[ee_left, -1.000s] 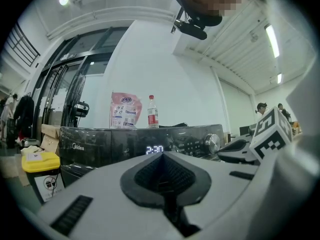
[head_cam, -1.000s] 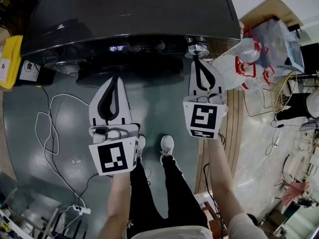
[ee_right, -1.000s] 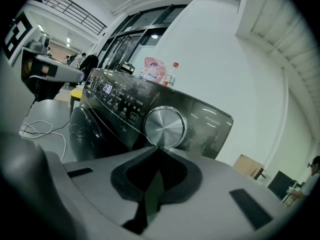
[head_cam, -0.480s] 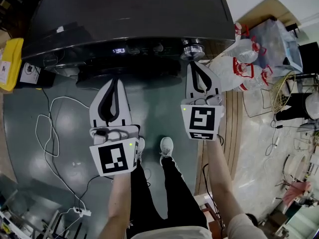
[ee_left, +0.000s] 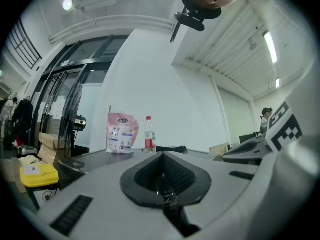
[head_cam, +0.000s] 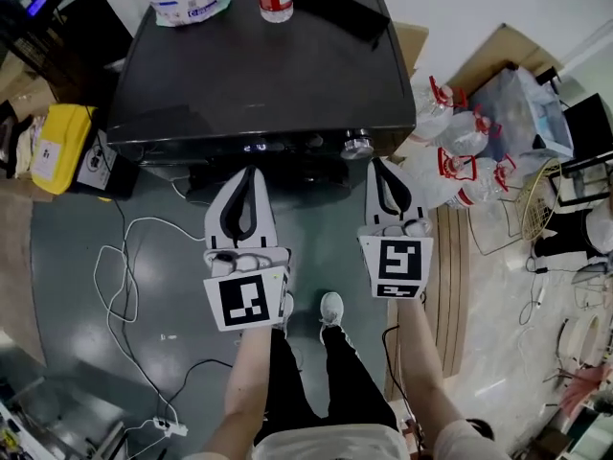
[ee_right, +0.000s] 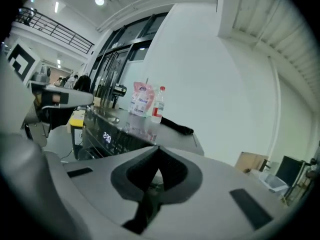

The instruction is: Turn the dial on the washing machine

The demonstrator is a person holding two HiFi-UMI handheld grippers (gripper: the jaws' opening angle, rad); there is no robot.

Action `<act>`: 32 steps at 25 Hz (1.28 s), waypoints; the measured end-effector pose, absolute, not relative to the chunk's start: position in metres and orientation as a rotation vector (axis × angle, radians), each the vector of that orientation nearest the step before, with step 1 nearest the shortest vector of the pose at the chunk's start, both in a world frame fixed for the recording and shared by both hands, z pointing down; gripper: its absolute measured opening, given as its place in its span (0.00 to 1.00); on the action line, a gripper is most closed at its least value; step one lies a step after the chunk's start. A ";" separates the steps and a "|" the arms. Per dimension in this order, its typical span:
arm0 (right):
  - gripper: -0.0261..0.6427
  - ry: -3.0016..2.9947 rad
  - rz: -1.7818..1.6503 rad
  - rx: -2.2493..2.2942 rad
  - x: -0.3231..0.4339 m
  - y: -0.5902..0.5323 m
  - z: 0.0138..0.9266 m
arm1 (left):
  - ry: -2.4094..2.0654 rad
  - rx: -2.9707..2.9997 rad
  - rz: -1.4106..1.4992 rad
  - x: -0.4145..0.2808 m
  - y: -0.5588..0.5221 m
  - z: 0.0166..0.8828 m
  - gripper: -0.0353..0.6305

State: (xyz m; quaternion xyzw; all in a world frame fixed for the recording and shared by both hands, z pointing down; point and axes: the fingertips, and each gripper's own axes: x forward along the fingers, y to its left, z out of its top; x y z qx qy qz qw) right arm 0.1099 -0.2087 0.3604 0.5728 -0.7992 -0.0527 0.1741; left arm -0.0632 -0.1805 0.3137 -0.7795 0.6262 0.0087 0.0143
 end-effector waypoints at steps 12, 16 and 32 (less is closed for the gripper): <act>0.04 -2.422 -0.185 1.837 0.104 -0.122 0.151 | 1.857 -2.366 0.056 -0.078 -0.116 0.145 0.05; 0.04 -2.449 -0.285 1.794 0.089 -0.090 0.122 | 1.814 -2.378 0.064 -0.076 -0.094 0.121 0.05; 0.04 -2.467 -0.270 1.752 0.087 -0.039 0.145 | 1.797 -2.343 0.037 -0.074 -0.050 0.125 0.05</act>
